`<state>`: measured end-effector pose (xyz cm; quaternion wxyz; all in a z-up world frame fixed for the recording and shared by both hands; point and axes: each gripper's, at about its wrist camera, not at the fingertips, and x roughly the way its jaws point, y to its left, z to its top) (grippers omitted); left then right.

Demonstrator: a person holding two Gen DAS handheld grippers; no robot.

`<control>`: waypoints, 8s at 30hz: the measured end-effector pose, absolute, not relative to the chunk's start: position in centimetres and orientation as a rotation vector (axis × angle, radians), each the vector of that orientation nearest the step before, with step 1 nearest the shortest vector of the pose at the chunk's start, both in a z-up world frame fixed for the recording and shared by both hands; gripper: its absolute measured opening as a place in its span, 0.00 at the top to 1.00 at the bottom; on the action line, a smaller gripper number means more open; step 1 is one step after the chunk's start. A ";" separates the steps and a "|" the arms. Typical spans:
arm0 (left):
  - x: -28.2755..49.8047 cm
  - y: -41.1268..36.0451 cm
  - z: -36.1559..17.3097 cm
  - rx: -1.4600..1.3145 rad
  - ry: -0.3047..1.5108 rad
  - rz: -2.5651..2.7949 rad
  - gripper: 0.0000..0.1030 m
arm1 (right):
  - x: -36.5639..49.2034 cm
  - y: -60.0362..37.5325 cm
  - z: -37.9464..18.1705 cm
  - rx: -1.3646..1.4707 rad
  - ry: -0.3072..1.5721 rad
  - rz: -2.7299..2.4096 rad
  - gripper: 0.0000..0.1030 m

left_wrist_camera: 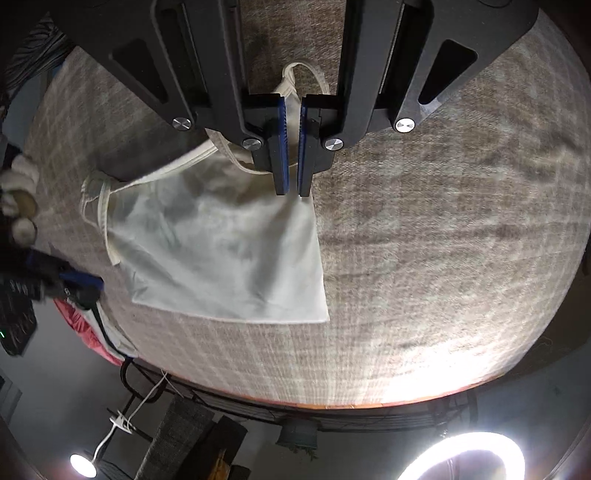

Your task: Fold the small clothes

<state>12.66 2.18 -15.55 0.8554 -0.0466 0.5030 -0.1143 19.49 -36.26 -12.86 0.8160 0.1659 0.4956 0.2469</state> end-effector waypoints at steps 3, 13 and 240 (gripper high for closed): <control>13.1 2.1 -16.1 -0.101 1.067 -0.243 0.98 | 21.9 -36.5 -14.6 0.425 1.091 0.504 0.69; 14.4 1.2 -16.9 -0.082 1.068 -0.249 0.98 | 25.6 -35.9 -17.1 0.483 1.115 0.537 0.89; -1.9 -13.4 3.1 0.090 0.466 -0.376 0.00 | -3.2 -43.4 2.0 0.032 0.514 -0.218 0.00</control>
